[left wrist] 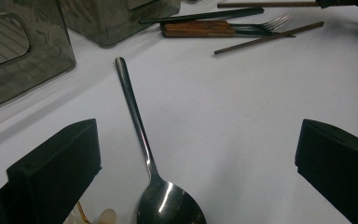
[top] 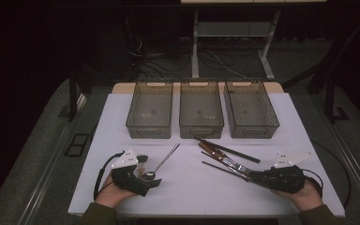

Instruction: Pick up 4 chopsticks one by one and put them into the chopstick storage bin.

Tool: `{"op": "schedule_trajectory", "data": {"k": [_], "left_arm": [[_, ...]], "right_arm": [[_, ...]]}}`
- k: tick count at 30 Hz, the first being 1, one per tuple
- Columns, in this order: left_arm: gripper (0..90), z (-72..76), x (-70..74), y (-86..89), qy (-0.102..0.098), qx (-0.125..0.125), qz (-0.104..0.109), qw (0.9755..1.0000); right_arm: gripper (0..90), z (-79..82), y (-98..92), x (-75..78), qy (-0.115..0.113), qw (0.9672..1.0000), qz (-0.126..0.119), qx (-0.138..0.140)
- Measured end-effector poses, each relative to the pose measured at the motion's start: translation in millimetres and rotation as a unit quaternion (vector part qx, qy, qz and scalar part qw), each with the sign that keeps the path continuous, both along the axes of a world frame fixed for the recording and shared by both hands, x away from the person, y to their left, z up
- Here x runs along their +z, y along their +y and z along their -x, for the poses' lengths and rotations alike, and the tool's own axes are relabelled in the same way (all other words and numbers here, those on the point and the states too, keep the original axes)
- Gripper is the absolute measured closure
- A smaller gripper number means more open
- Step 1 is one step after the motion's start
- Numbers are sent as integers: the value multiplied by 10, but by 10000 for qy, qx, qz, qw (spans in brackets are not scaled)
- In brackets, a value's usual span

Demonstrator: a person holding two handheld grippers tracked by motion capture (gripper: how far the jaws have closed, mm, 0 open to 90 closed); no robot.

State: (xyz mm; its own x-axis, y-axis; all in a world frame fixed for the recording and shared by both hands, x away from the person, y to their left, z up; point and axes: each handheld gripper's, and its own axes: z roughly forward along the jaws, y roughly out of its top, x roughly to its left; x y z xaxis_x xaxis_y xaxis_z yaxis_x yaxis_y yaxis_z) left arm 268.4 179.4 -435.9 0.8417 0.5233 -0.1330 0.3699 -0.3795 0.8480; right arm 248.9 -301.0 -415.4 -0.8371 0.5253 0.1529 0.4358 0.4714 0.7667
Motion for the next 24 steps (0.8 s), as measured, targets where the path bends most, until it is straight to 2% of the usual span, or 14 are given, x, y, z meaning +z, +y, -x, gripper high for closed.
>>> {"op": "schedule_trajectory", "data": {"k": [9, 12, 15, 24], "left_arm": [[0, -5, -7, 2, -5, 0, -19, 10000], [0, -5, -11, 2, 15, 44, 39, 10000], [0, -6, -11, 5, 22, 22, -16, 10000], [0, -5, -12, -3, 16, 13, 2, 10000]], "right_arm": [[843, -51, -4, 89, -45, 9999, -97, -66], [843, -70, 21, 111, -71, 9999, -118, -68], [843, -89, 46, 135, -105, 9998, -132, -91], [843, -169, 68, 200, -165, 9994, -182, -257]]}}
